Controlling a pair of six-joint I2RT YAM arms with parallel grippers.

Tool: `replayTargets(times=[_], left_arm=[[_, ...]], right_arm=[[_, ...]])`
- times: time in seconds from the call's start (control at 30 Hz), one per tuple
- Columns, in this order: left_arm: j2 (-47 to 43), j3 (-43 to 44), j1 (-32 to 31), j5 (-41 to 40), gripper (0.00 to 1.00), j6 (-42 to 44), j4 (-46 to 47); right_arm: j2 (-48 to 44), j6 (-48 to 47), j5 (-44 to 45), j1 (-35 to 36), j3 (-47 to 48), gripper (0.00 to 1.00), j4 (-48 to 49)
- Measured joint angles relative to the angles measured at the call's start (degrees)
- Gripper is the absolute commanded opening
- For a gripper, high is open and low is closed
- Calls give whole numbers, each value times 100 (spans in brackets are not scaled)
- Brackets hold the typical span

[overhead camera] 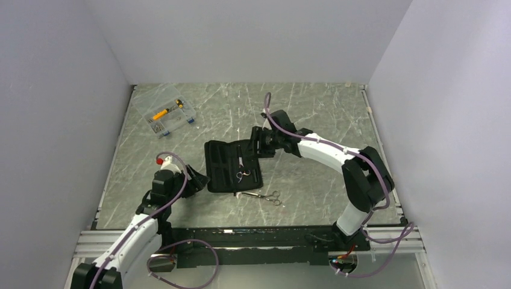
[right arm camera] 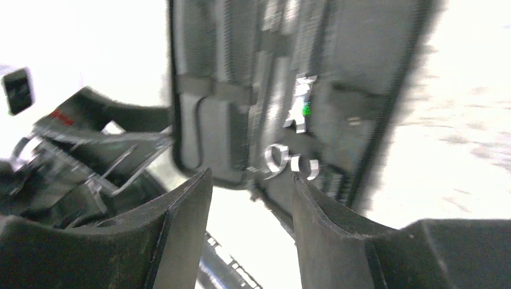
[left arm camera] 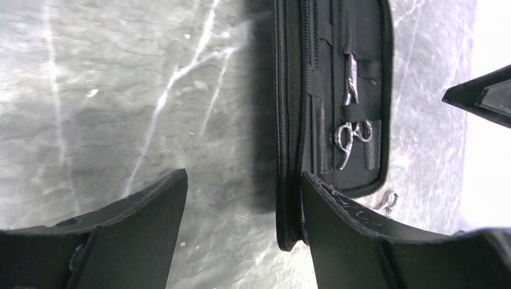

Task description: Sort the hair-cutting tools

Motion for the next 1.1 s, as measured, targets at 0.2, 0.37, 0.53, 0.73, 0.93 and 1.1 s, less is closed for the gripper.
replayTargets(times=[0.2, 0.37, 0.53, 0.73, 0.93, 1.1], left_arm=[[-393, 212, 0, -527, 71, -186, -697], [-190, 621, 0, -577, 67, -431, -796], [704, 1499, -98, -612, 66, -682, -728], [1456, 2192, -562, -822, 61, -887, -579], [2476, 2745, -750, -813, 53, -938, -352], [3191, 3104, -813, -828, 51, -911, -308]], right_arm=[[-28, -114, 1187, -173, -177, 52, -138], [330, -173, 1897, -175, -87, 53, -109], [914, -227, 2312, -195, 223, 53, -109], [1248, -297, 2516, -199, 551, 47, -111], [1515, -330, 2544, -199, 691, 5, -55], [1512, -221, 2566, -168, 632, 0, 59]])
